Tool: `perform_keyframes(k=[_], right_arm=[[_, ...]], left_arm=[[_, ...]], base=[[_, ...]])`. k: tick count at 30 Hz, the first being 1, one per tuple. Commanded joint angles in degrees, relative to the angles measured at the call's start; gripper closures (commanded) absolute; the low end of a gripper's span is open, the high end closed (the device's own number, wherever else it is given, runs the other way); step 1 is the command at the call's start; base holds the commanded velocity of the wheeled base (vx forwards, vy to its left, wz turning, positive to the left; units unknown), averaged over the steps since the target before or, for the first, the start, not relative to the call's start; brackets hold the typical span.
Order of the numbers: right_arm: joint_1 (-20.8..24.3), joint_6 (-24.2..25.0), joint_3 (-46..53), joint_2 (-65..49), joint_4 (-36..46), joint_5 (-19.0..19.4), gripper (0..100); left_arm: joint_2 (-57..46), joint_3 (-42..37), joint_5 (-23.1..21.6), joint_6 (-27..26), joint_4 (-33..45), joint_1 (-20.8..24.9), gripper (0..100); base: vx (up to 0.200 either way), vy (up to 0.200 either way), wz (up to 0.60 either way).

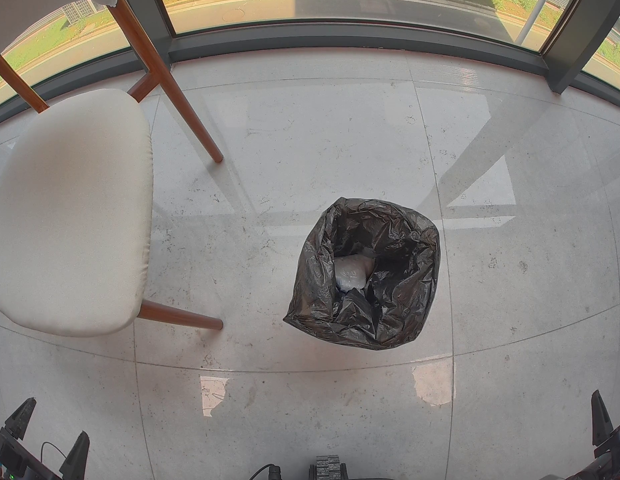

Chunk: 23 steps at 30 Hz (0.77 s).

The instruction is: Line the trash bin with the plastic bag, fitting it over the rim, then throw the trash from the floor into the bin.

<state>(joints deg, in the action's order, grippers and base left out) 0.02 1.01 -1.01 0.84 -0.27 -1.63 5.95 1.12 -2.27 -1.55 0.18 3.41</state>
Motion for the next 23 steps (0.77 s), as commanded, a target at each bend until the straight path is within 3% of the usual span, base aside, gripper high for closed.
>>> perform_keyframes(k=[1, 5, 6, 23], right_arm=[[0.2, 0.2, 1.0, -0.8, 0.0, 0.1, 0], [0.2, 0.7, 1.0, -0.8, 0.0, -0.1, 0], [0.1, 0.7, 1.0, -0.8, 0.0, 0.0, 0], [0.0, 0.1, 1.0, -0.8, 0.1, 0.5, 0]], left_arm=[[-2.4, -0.5, -2.8, -2.3, -0.2, -0.5, 0], [-3.8, -0.6, -0.8, 0.7, 0.8, -2.5, 0], [-5.9, -0.7, 3.8, 3.4, 0.7, -3.9, 0], [-5.9, -0.8, 3.2, 2.5, 0.7, -3.5, 0]], base=[[0.000, 0.000, 0.00], [0.000, 0.000, 0.00], [0.000, 0.000, 0.00], [0.000, 0.000, 0.00]])
